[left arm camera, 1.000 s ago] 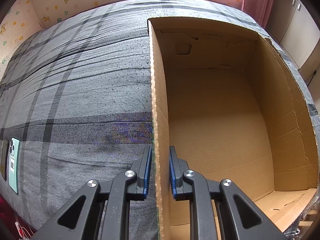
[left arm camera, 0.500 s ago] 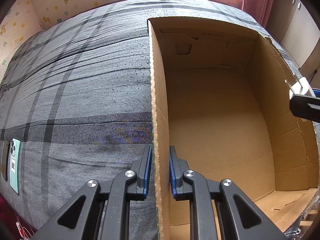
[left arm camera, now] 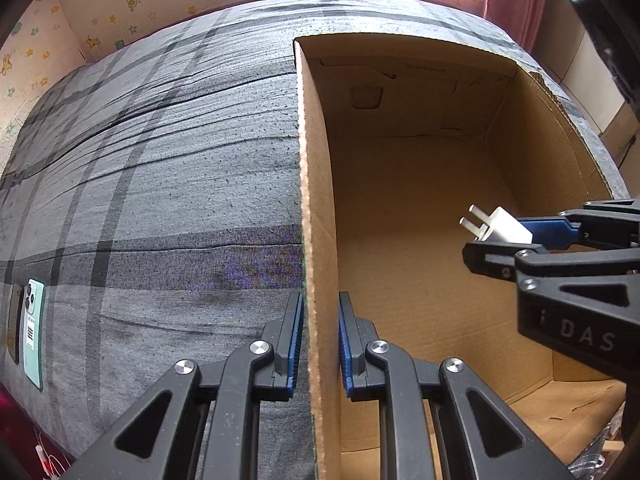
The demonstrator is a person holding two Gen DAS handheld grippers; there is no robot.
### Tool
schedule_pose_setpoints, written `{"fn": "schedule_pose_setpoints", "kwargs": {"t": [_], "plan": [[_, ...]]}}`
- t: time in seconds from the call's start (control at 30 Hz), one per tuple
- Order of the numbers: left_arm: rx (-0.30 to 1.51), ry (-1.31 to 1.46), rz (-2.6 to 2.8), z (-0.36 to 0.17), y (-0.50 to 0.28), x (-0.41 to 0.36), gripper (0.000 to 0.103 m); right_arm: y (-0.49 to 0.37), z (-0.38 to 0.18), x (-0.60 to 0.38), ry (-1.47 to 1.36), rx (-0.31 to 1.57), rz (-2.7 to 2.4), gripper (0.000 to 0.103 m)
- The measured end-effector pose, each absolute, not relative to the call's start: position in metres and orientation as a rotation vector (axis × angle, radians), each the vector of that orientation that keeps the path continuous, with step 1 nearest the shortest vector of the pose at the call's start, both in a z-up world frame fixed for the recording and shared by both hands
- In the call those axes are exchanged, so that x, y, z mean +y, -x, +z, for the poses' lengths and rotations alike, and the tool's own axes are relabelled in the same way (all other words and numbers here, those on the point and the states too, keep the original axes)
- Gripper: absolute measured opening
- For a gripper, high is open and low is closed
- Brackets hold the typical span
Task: Organize rigid objects
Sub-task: 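Carry the white charger with the right gripper over the box, then lower the charger into the box and open the right gripper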
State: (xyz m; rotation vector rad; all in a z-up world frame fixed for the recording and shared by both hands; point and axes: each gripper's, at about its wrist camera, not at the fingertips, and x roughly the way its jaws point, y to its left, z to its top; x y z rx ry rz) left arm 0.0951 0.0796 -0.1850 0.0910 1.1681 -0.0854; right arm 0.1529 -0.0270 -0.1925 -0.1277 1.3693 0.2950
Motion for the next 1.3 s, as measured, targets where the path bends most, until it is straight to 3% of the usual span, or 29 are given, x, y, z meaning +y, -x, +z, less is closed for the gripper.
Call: {"fn": "schedule_pose_setpoints", "kwargs": {"t": [0.3, 0.63, 0.97, 1.17, 1.3], "plan": [[1.167, -0.096, -0.082, -0.185, -0.094, 0.079, 0.018, -0.167, -0.223, -0.013, 0.145, 1.472, 0.313, 0.038], [1.17, -0.091, -0.08, -0.185, -0.097, 0.081, 0.019, -0.167, -0.221, -0.015, 0.131, 1.462, 0.321, 0.039], [1.172, -0.082, -0.08, -0.187, -0.097, 0.083, 0.019, -0.157, -0.198, -0.023, 0.168, 1.401, 0.287, 0.07], [1.172, -0.099, -0.076, -0.186, -0.096, 0.081, 0.019, -0.148, -0.17, -0.024, 0.185, 1.34, 0.279, 0.083], [1.171, -0.104, -0.073, -0.186, -0.095, 0.079, 0.019, -0.14, -0.154, -0.027, 0.196, 1.312, 0.256, 0.085]]}}
